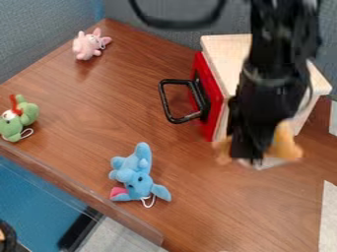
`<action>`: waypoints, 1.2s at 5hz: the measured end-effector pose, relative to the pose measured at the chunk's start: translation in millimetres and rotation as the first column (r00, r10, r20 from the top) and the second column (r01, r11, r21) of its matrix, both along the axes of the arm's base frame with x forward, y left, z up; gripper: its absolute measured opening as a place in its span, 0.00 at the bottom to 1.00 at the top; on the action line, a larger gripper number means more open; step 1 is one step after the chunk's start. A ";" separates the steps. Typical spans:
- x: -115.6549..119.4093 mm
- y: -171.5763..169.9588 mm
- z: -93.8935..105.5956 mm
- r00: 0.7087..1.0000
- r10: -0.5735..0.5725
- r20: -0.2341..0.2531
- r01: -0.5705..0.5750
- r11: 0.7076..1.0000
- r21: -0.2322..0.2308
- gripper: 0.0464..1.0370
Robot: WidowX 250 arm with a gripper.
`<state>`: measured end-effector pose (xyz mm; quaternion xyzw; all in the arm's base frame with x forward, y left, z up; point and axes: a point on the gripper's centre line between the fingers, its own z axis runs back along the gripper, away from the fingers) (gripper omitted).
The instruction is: Move the orange doll the the right bottom corner of the table
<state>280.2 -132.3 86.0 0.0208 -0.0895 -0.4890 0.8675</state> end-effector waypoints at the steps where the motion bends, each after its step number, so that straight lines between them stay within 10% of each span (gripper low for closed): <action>1: 5.2 -8.0 -22.8 0.999 0.037 -0.020 -0.037 0.999 0.027 0.39; 3: 8.3 -6.5 -27.9 0.990 0.128 -0.052 -0.125 0.991 0.058 0.95; 6: 3.2 77.3 42.8 0.905 0.416 -0.084 -0.419 0.907 -0.025 0.96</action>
